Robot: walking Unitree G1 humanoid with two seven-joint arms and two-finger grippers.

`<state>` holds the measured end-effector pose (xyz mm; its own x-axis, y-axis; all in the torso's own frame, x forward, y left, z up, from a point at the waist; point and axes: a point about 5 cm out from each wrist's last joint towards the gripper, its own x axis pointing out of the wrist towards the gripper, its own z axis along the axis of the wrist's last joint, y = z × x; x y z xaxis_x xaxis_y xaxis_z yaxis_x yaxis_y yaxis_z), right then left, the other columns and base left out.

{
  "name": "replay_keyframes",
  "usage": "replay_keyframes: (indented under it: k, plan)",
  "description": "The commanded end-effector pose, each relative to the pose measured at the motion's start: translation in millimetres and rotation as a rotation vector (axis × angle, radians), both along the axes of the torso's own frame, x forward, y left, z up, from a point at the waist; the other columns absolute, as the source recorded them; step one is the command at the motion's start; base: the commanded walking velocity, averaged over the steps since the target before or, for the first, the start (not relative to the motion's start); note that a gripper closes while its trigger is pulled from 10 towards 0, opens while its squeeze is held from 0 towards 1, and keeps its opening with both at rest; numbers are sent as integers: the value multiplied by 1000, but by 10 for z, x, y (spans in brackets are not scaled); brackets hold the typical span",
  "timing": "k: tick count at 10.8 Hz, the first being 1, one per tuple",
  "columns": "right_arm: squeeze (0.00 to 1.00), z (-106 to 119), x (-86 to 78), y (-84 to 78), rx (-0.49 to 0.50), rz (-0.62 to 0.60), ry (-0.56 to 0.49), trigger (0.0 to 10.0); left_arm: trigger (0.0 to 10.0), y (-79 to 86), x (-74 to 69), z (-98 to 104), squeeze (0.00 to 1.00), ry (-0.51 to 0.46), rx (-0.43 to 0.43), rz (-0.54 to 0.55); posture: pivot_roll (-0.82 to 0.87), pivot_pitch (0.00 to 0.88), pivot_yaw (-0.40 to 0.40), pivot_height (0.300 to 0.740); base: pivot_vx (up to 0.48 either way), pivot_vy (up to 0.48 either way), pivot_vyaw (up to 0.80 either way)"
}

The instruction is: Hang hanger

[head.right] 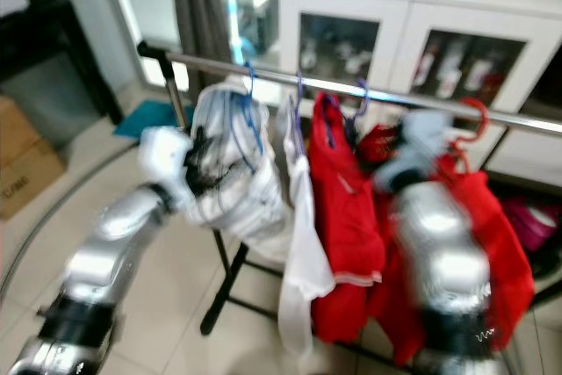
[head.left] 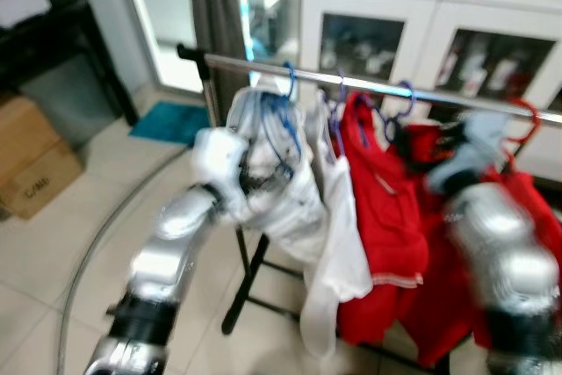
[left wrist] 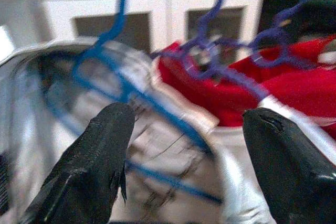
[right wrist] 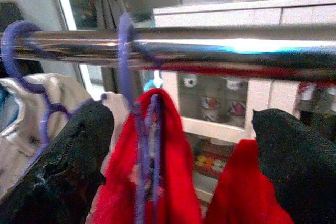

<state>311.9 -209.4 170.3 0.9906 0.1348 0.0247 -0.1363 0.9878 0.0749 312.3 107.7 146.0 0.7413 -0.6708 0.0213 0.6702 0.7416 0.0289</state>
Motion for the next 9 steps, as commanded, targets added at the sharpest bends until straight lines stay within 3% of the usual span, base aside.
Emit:
replay_keyframes:
  k: [1,2,4,5,6,8,9]
  plan:
    - [1000,21,42,39,4,32,18,10000,10000,54,5,25,0,5,11,-40,-191,0,20,740,0,0,0]
    - [1000,13,88,-23,-6,55,86,10000,10000,48,-34,35,0,37,46,-185,-192,0,19,740,0,0,0]
    - [949,46,223,-52,-44,100,127,10000,10000,37,-58,86,0,70,69,-346,-195,0,17,740,0,0,0]
    - [604,60,279,-61,-58,103,143,10000,10000,38,-68,101,0,89,76,-401,-195,0,18,740,0,0,0]
    - [0,82,396,-78,-71,103,189,10000,10000,62,-91,112,0,119,131,-499,-195,0,19,740,0,0,0]
    - [0,77,503,-113,-82,84,253,10000,10000,89,-66,179,0,146,166,-540,-190,0,17,740,0,0,0]
    - [0,64,525,-118,-39,61,280,10000,10000,109,-56,204,0,160,226,-541,-190,0,18,740,0,0,0]
